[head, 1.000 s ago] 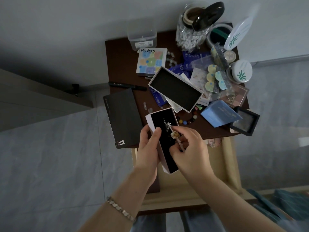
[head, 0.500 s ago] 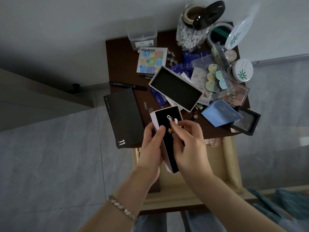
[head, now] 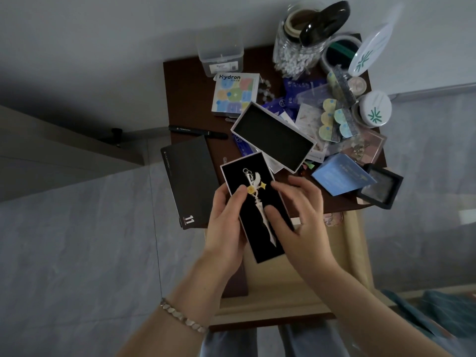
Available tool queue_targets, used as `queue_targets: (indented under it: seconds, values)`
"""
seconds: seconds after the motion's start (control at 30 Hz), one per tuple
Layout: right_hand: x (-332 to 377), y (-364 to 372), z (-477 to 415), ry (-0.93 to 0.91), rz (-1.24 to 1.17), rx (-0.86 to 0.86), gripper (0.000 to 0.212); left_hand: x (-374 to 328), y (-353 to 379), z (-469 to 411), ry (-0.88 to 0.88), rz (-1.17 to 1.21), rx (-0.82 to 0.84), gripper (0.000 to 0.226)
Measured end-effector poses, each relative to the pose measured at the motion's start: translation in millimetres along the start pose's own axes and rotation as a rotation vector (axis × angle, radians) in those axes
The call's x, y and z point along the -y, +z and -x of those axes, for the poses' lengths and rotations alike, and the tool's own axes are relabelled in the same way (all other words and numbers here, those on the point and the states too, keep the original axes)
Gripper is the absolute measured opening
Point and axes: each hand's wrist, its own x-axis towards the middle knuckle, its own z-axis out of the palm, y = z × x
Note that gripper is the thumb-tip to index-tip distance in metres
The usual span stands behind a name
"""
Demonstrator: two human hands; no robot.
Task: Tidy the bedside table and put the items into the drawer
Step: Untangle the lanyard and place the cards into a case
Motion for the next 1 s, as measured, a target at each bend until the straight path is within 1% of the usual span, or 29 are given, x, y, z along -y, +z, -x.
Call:
queue_targets:
  seconds: [0.07, 0.1, 0.17, 0.3, 0.37, 0.4, 0.43, 0.47, 0.53, 0.57, 0.6, 0.67, 0.73, 0.77, 0.8, 0.83, 0.9, 0.93, 0.97, 1.0]
  values:
    - [3, -4, 1, 0.192, -0.28, 0.107, 0.052, -2, 1, -1, 0.036, -0.01, 0.026, 0.029]
    - [5, -5, 0, 0.26, -0.355, 0.154, 0.055, -3, 2, -1, 0.054, -0.023, 0.032, 0.032]
    - [6, -6, -1, 0.285, -0.358, 0.193, 0.056, -4, 2, -1, 0.076, -0.049, 0.032, 0.036]
    - [6, -6, -7, 0.268, -0.366, 0.204, 0.06, -9, 0, -4, 0.114, -0.112, 0.028, 0.034]
    - [6, 0, -13, 0.317, -0.365, 0.272, 0.055, -12, -4, -7, 0.12, -0.164, -0.011, 0.032]
    - [6, 2, -17, 0.323, -0.321, 0.286, 0.05, -13, -7, -9, 0.112, -0.182, -0.048, 0.031]
    - [6, 3, -23, 0.278, -0.221, 0.249, 0.044, -14, -9, -11, 0.102, -0.192, -0.092, 0.029]
    - [5, 2, -32, 0.182, -0.062, 0.164, 0.039, -16, -12, -14, 0.088, -0.193, -0.137, 0.028]
    - [5, -1, -56, -0.07, 0.33, -0.024, 0.034, -20, -20, -18, 0.052, -0.181, -0.205, 0.026]
    - [4, -2, -68, -0.139, 0.506, -0.059, 0.034, -23, -23, -20, 0.031, -0.177, -0.227, 0.024]
    - [2, -2, -79, -0.136, 0.662, -0.026, 0.036, -25, -27, -21, 0.011, -0.173, -0.24, 0.022]
    - [-2, 0, -98, -0.043, 0.914, 0.111, 0.037, -28, -31, -21, -0.019, -0.156, -0.246, 0.023]
    - [-7, 3, -107, -0.028, 1.073, 0.198, 0.032, -30, -34, -21, -0.032, -0.139, -0.243, 0.025]
    - [-9, 3, -108, -0.035, 1.109, 0.208, 0.028, -31, -35, -21, -0.038, -0.131, -0.245, 0.025]
    - [-9, 2, -108, -0.063, 1.093, 0.185, 0.025, -31, -36, -22, -0.044, -0.12, -0.245, 0.026]
    - [-6, -1, -106, -0.094, 1.012, 0.134, 0.023, -32, -37, -22, -0.056, -0.107, -0.245, 0.026]
    - [6, -8, -94, -0.104, 0.724, 0.032, 0.017, -33, -41, -20, -0.091, -0.085, -0.233, 0.025]
    - [13, -12, -87, -0.086, 0.558, 0.016, 0.011, -34, -42, -19, -0.105, -0.072, -0.225, 0.026]
    - [22, -16, -79, -0.039, 0.403, 0.039, 0.005, -34, -42, -18, -0.116, -0.061, -0.214, 0.029]
    - [30, -19, -70, 0.034, 0.233, 0.091, 0.006, -34, -42, -17, -0.121, -0.053, -0.199, 0.032]
